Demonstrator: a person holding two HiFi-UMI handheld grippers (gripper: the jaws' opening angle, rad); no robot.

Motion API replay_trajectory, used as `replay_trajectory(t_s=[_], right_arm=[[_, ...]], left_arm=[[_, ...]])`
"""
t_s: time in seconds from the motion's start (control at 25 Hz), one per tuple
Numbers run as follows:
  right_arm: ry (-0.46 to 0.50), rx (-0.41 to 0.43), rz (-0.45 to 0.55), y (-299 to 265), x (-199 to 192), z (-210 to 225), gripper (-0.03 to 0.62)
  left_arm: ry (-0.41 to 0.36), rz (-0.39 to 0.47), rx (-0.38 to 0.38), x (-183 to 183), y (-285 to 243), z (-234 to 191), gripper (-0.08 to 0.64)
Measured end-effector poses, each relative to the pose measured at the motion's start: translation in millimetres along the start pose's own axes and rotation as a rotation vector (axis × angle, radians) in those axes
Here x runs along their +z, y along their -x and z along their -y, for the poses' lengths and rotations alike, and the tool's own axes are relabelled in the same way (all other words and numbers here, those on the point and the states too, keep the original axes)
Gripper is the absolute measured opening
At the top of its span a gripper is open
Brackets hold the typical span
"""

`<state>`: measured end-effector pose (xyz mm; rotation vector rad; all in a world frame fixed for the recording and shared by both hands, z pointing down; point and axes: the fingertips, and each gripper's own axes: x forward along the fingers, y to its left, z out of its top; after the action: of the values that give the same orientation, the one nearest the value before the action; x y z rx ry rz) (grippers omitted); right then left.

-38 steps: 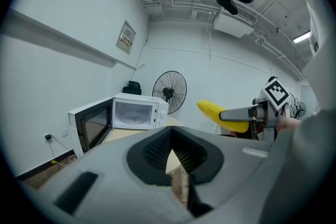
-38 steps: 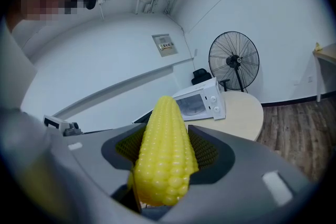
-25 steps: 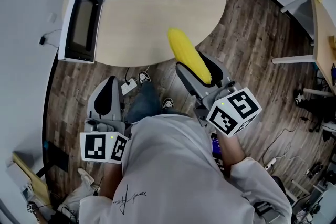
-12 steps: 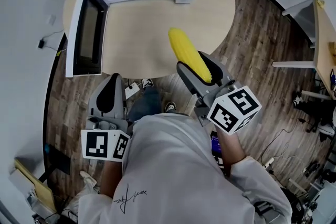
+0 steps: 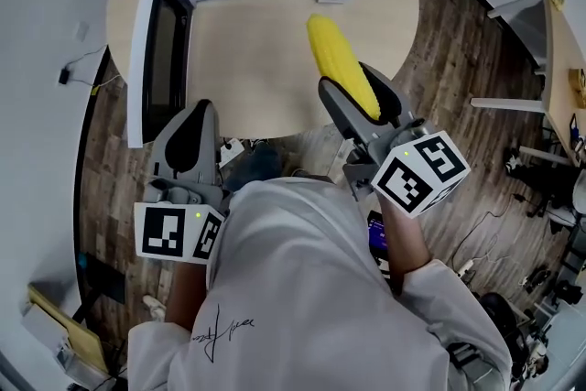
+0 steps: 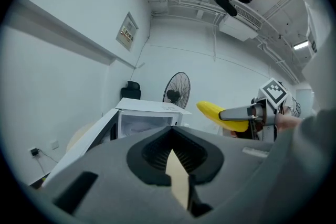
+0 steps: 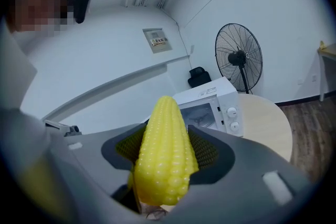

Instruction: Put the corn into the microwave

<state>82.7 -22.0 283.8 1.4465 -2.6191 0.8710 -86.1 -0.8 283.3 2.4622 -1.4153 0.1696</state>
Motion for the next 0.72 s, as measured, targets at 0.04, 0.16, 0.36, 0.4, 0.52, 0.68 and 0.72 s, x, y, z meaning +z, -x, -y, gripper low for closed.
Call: replay_trajectory(t_s=[0.04, 0.16, 0.36, 0.4, 0.52, 0.68, 0.72], right_arm=[[-0.006, -0.004, 0.005, -4, 1, 0, 0.262], [-0.003, -0.025, 0.019, -14, 7, 1, 0.262], [0.011, -0.063, 0.042, -23, 18, 4, 0.262], [0.018, -0.065, 0.042, -25, 20, 5, 0.262], [0.038, -0.065, 0.04, -31, 23, 4, 0.262], [0.035, -0.073, 0.042, -38, 24, 8, 0.262], [0.036, -0.073, 0.041, -41, 25, 9, 0.262]], left_arm=[[0.0, 0.002, -0.007, 1, -2, -4, -0.009], [-0.002, 0.003, -0.025, 2, -7, -14, -0.009], [0.002, -0.009, -0.061, -1, -12, -26, -0.009], [0.002, -0.007, -0.064, -1, -13, -29, -0.009], [0.012, -0.005, -0.065, -1, -15, -35, -0.009], [0.031, -0.02, -0.056, -9, -21, -41, -0.009], [0.034, -0.024, -0.054, -9, -23, -43, -0.009]])
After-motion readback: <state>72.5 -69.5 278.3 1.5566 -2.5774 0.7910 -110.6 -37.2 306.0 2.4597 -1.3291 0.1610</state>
